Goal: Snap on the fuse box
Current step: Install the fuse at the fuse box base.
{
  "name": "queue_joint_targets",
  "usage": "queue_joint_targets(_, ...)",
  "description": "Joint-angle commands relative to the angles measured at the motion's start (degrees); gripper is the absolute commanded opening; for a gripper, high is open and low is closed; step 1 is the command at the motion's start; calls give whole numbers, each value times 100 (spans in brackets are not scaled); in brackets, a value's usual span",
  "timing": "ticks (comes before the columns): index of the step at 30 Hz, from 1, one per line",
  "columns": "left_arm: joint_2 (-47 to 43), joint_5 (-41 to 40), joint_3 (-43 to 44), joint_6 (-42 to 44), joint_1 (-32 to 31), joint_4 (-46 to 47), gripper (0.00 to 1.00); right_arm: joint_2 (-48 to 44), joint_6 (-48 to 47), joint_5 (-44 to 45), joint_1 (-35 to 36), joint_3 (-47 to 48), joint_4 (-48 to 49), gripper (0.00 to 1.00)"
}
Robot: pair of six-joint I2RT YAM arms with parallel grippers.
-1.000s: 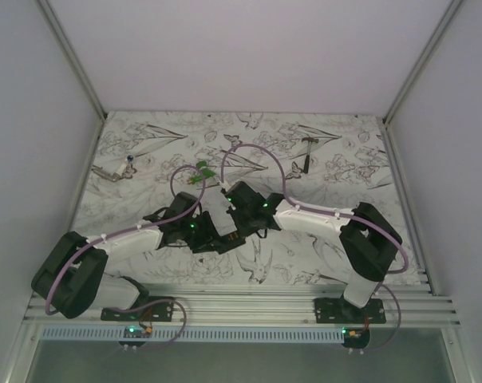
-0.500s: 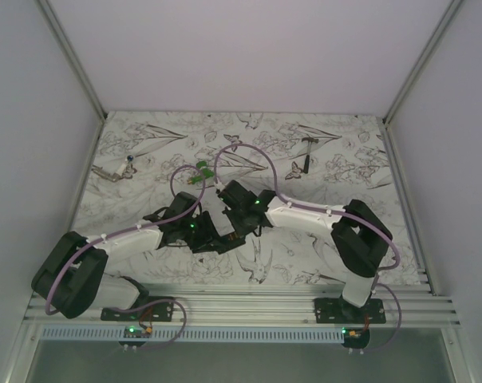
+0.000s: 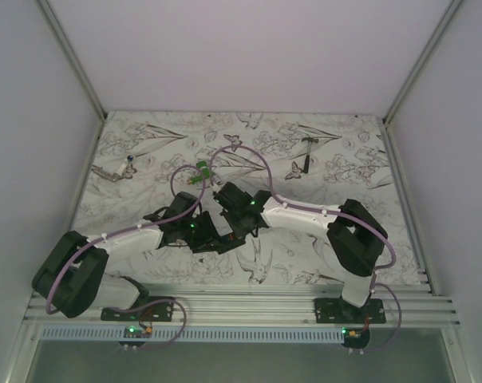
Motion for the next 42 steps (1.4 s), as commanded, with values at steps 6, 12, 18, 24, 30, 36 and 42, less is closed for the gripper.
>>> queue_joint_targets(6, 90, -365, -121, 109, 84, -581, 47, 1945, -113, -775, 174, -1049, -1292, 0)
queue_joint_targets(12, 67, -360, -121, 116, 84, -588, 47, 2146, -277, -1067, 174, -1026, -1429, 0)
queue_joint_targets(18, 20, -329, -97, 136, 80, -575, 47, 1684, -271, -1030, 174, -966, -1373, 0)
queue_joint_targets(24, -68, -323, -86, 178, 84, -576, 48, 598, -160, -854, 70, -232, -1167, 8)
queue_joint_targets(30, -205, -335, -125, 210, 84, -580, 50, 200, -20, -754, -78, 325, -971, 13)
queue_joint_targets(36, -283, -317, -130, 232, 84, -590, 53, -207, 95, -806, -254, 485, -830, 22)
queue_joint_targets(42, -307, -256, -89, 280, 84, -610, 56, -504, 270, -1218, -516, 359, -553, 29)
